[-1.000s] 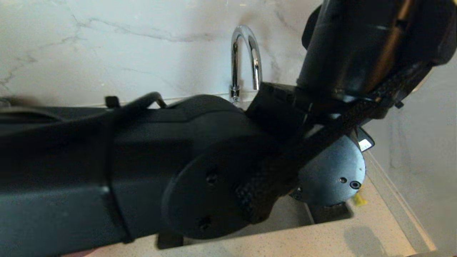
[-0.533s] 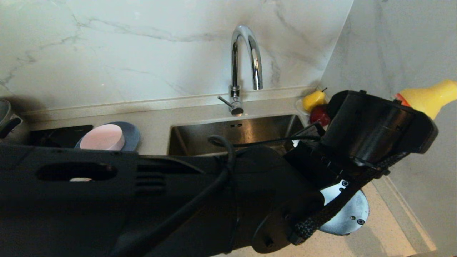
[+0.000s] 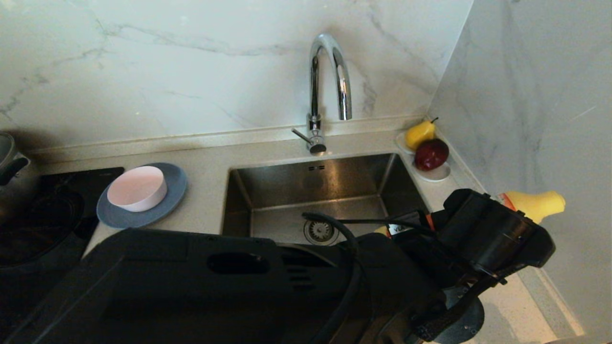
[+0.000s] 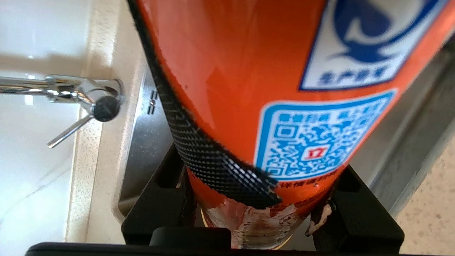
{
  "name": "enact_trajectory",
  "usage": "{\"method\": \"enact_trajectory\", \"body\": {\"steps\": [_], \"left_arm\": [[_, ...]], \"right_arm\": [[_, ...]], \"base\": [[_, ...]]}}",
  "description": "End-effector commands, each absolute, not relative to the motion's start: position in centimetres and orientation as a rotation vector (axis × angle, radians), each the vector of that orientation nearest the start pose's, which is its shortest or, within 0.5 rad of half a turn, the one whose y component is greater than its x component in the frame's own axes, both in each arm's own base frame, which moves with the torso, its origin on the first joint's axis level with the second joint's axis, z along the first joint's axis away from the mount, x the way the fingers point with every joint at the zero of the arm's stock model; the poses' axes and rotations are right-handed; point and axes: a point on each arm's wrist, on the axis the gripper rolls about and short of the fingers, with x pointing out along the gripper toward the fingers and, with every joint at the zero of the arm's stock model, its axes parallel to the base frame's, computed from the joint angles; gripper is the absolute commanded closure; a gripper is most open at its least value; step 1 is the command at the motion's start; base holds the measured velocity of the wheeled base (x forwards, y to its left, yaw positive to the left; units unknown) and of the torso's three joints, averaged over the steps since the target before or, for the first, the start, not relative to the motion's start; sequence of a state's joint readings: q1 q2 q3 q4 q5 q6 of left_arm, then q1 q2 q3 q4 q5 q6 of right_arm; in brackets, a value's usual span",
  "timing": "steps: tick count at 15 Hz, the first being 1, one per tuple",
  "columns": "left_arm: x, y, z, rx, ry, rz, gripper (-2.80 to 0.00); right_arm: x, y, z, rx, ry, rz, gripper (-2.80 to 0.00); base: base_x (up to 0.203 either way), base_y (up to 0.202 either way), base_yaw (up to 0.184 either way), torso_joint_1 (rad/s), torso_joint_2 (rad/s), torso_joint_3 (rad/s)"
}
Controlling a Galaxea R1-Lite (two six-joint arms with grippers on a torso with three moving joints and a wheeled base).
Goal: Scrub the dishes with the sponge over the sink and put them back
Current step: Squeeze it onto the sponge
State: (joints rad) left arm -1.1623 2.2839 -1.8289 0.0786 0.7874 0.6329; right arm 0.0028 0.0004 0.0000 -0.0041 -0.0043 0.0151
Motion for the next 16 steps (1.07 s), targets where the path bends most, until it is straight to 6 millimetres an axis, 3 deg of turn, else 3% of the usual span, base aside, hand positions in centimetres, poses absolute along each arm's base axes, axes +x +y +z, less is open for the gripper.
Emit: {"method": "enact_trajectory", "body": {"steps": [1, 13, 16], "left_arm": [[20.3, -42.8, 15.3, 1.112, 0.205, -0.438, 0.00], [20.8, -44.3, 9.5, 1.262, 0.264, -0.369, 0.00], [21.0, -44.5, 9.1, 1.285, 0.264, -0.364, 0.00]], "right_arm": [[-2.3, 0.0, 7.6, 0.015, -0.005, -0.001, 0.00], [-2.3, 0.0, 7.6, 0.015, -0.005, 0.000, 0.00], [-2.3, 0.0, 7.6, 0.015, -0.005, -0.001, 0.00]], "base": [[0.000, 0.000, 0.000, 0.000, 0.00, 0.000], [0.000, 0.000, 0.000, 0.000, 0.00, 0.000], [0.000, 0.000, 0.000, 0.000, 0.00, 0.000]]}}
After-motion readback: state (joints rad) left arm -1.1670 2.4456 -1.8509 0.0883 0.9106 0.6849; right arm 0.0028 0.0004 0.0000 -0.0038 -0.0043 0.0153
